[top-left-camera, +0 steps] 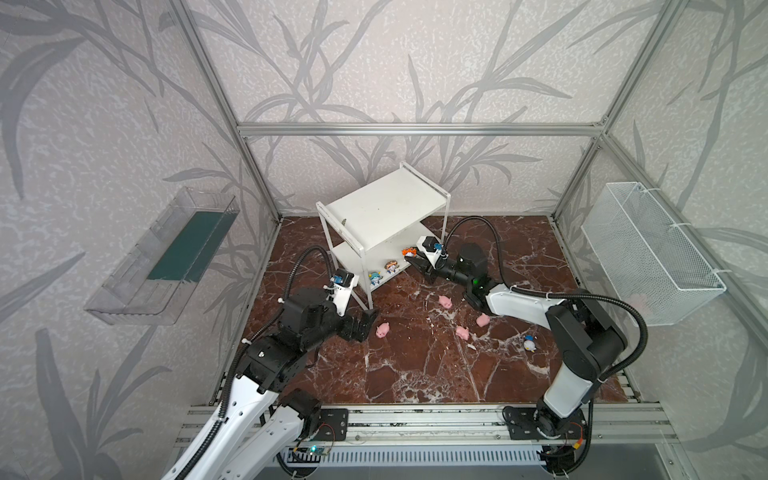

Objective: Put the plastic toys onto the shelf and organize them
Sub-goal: 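Lift the crab-hat figurine with the right gripper toward the shelf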

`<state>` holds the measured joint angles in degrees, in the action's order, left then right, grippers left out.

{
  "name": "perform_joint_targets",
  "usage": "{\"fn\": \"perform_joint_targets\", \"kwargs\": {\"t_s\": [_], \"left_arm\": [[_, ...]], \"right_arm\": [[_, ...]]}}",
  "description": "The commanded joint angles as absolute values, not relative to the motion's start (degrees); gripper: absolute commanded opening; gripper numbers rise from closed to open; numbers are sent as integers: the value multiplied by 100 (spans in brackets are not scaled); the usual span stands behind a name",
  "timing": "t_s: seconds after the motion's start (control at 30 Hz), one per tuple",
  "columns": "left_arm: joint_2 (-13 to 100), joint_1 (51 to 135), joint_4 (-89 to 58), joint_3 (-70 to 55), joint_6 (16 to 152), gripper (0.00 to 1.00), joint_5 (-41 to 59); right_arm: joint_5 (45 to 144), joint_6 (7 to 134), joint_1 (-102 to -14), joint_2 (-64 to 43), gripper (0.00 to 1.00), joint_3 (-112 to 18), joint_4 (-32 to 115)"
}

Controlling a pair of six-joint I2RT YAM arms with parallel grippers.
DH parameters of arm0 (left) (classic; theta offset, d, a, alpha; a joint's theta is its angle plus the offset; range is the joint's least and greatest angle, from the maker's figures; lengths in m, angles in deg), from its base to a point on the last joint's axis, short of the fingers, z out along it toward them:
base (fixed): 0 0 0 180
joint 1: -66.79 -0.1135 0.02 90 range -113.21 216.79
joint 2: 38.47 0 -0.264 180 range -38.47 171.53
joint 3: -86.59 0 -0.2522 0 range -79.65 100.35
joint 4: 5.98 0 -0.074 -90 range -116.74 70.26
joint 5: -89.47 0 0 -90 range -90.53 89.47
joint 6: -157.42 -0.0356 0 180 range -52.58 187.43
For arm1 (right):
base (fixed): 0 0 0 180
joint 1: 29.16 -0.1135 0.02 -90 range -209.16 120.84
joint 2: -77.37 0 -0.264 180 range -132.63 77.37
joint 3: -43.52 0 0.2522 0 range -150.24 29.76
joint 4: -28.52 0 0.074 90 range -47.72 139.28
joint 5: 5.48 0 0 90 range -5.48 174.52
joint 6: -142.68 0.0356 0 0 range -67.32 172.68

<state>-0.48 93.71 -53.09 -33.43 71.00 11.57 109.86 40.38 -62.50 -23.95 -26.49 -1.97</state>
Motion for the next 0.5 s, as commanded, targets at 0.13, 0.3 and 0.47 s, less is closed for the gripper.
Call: {"fn": "perform_joint_targets", "kwargs": {"t_s": [0.13, 0.3, 0.47], "left_arm": [[-171, 9341, -5253, -3425, 7041, 99, 1112], [-176, 9336, -5241, -3422, 7041, 99, 1133], [-191, 9330, -5248, -3430, 7041, 99, 1104]], "right_arm": [[10890, 3986, -6179, -2693, 8, -2971, -196], [10888, 3986, -6117, -2852, 8, -3095, -113], [10940, 4067, -6045, -2996, 10, -3178, -137]]}}
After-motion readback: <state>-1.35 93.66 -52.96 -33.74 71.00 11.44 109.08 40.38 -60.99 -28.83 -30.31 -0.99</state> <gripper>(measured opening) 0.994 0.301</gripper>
